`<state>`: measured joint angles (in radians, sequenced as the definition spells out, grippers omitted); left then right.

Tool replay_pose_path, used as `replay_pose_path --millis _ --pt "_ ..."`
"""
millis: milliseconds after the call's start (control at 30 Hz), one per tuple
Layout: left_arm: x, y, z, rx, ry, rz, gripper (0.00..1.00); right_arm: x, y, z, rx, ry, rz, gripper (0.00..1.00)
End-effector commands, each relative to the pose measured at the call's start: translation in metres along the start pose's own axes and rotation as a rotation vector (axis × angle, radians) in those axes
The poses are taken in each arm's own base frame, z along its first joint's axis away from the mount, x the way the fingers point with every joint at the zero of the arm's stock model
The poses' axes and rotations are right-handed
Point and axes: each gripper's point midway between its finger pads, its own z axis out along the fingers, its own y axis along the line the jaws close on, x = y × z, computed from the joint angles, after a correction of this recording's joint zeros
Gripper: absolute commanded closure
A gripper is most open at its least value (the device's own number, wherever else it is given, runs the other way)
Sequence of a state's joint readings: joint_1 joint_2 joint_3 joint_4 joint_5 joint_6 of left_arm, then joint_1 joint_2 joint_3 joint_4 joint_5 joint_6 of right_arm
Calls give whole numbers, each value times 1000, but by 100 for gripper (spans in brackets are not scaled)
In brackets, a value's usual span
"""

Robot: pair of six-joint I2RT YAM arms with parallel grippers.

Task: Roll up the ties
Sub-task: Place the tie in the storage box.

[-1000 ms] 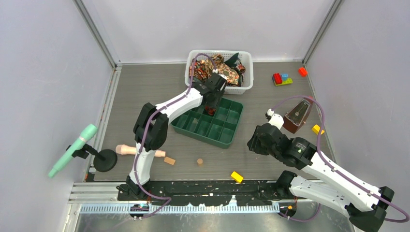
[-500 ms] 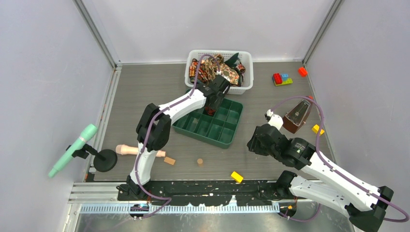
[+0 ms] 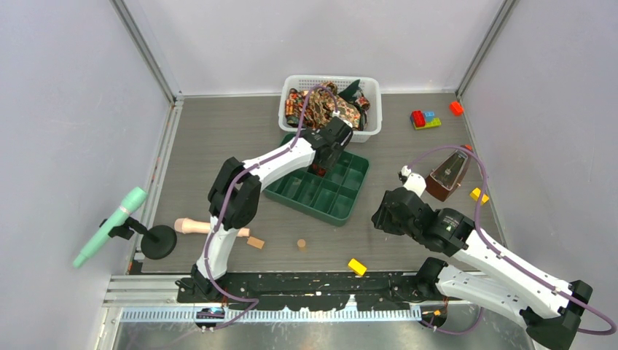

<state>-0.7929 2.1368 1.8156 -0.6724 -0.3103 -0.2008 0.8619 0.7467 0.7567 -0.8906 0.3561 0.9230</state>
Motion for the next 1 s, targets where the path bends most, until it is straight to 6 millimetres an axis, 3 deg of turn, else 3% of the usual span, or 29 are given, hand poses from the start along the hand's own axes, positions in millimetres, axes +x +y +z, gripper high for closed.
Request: replay_pose_path --millis 0,467,733,967 --pt "-9 -6 -4 15 -21 2 67 -5 5 1 -12 -20 28 61" --pt "6 -7 16 7 21 -8 57 -4 3 0 -11 -20 27 61" --pt "-5 -2 3 -1 -12 -19 40 -4 3 0 -10 -20 26 61" --pt "-12 2 -8 -5 -29 -20 35 -5 4 -1 -14 -21 28 61"
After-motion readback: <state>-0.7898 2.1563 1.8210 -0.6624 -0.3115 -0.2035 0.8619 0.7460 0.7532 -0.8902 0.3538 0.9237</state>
